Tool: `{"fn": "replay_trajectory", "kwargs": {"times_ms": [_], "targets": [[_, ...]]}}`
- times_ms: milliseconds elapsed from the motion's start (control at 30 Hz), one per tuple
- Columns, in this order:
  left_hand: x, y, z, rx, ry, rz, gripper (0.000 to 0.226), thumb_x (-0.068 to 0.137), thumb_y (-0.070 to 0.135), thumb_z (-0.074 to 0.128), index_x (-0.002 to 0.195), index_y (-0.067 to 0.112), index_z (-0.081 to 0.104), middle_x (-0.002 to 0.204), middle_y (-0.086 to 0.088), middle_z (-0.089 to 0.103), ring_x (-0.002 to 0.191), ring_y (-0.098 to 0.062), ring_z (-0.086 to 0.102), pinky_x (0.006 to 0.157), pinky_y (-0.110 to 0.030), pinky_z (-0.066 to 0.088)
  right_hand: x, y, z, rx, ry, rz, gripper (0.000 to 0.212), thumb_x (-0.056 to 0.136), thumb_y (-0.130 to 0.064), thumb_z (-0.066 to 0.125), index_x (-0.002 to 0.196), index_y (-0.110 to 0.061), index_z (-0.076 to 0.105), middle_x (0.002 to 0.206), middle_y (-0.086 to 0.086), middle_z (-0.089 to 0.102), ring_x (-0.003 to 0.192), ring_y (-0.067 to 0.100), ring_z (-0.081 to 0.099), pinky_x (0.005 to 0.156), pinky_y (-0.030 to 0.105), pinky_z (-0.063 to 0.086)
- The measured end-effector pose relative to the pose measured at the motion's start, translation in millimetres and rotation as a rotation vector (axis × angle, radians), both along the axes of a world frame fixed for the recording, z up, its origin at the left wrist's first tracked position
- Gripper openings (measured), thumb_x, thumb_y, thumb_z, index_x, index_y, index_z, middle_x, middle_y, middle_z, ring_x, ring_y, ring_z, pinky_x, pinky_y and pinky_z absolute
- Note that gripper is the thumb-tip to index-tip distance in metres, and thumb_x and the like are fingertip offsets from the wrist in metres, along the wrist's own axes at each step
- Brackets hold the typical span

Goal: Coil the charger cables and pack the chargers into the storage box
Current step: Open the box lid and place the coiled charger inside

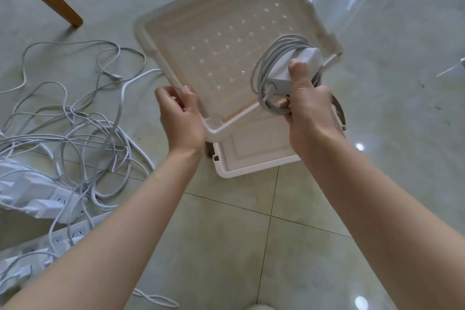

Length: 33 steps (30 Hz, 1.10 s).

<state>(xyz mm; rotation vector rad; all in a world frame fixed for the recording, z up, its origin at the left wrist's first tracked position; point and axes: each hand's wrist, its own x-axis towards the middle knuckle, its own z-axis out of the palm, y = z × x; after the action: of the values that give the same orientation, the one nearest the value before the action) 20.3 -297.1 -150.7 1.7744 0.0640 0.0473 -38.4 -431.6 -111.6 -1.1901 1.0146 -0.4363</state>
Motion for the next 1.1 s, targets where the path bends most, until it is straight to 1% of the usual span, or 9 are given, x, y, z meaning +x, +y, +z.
{"fn": "replay_trajectory", "kwargs": {"times_ms": [133,300,367,433,500,633,767,900,1100], "targets": [[1.0,12.4,-10.5,-0.029,0.064,0.228,0.011,0.101,0.014,0.037,0.097,0.005,0.031,0.079,0.009,0.038,0.063,0.0,0.042,0.061,-0.003,0.039,-4.4,14.9,-21.1,-0.061,0.041,0.115,0.046,0.088,-0.036,0.058,0.12,-0.012,0.036,0.1,-0.004,0.054,0.084,0.007,0.055,0.068,0.02,0.043],[1.2,35.0,-47.0,-0.099,0.244,0.423,0.01,0.101,0.018,0.035,0.102,0.008,0.035,0.099,-0.005,0.043,0.091,-0.018,0.045,0.077,-0.017,0.04,-20.2,24.6,-67.2,-0.246,0.317,0.261,0.044,0.086,-0.034,0.062,0.112,-0.008,0.037,0.1,0.003,0.052,0.086,0.016,0.055,0.069,0.024,0.04],[-3.8,37.9,-56.6,-0.161,0.343,0.437,0.017,0.102,0.023,0.034,0.085,0.02,0.034,0.097,0.0,0.044,0.092,-0.017,0.047,0.085,-0.025,0.044,-24.6,24.5,-77.8,-0.308,0.428,0.299,0.051,0.087,-0.036,0.06,0.116,0.0,0.04,0.103,0.007,0.053,0.09,0.02,0.055,0.069,0.026,0.037],[-9.6,38.3,-61.1,-0.156,0.411,0.416,0.028,0.102,0.027,0.036,0.075,0.024,0.027,0.086,0.008,0.04,0.083,-0.012,0.049,0.073,-0.012,0.042,-26.2,24.0,-81.5,-0.292,0.526,0.347,0.055,0.09,-0.038,0.054,0.122,0.001,0.033,0.104,0.009,0.048,0.085,0.021,0.051,0.07,0.027,0.036],[-13.4,38.8,-66.1,-0.167,0.481,0.353,0.019,0.101,0.027,0.04,0.084,0.02,0.035,0.091,0.005,0.047,0.082,-0.007,0.053,0.069,-0.004,0.043,-28.8,23.1,-85.6,-0.229,0.61,0.375,0.055,0.092,-0.037,0.048,0.125,0.002,0.027,0.103,0.011,0.044,0.073,0.019,0.048,0.069,0.032,0.04],[-17.1,40.9,-77.9,-0.163,0.699,0.104,0.039,0.099,0.03,0.046,0.125,0.001,0.045,0.122,-0.01,0.059,0.104,-0.019,0.06,0.086,-0.036,0.051,-42.7,19.6,-98.1,-0.114,0.728,0.345,0.056,0.092,-0.038,0.048,0.124,0.002,0.027,0.107,0.015,0.049,0.087,0.028,0.054,0.074,0.04,0.051],[-23.9,44.4,-78.4,-0.228,0.803,-0.091,0.043,0.101,0.038,0.035,0.128,0.009,0.05,0.124,-0.004,0.062,0.107,-0.015,0.061,0.078,-0.038,0.046,-61.9,11.8,-105.9,-0.031,0.794,0.301,0.057,0.091,-0.039,0.049,0.127,0.0,0.028,0.107,0.014,0.053,0.099,0.03,0.059,0.074,0.043,0.056],[-43.0,40.1,-66.3,0.071,0.786,-0.485,0.052,0.098,0.053,0.029,0.129,0.017,0.051,0.122,0.002,0.058,0.107,-0.016,0.054,0.083,-0.036,0.043,-76.3,5.2,-111.0,-0.048,0.87,0.335,0.062,0.09,-0.044,0.046,0.13,0.001,0.031,0.118,0.016,0.055,0.096,0.029,0.057,0.077,0.039,0.052],[-74.8,29.2,-67.9,0.226,0.497,-0.62,0.025,0.093,0.006,0.051,0.117,0.013,0.053,0.108,-0.001,0.064,0.097,-0.017,0.061,0.078,-0.023,0.046,-72.2,16.5,-122.0,-0.294,0.853,0.591,0.069,0.091,-0.047,0.045,0.139,0.0,0.028,0.141,0.018,0.039,0.125,0.034,0.042,0.096,0.038,0.038]]}}
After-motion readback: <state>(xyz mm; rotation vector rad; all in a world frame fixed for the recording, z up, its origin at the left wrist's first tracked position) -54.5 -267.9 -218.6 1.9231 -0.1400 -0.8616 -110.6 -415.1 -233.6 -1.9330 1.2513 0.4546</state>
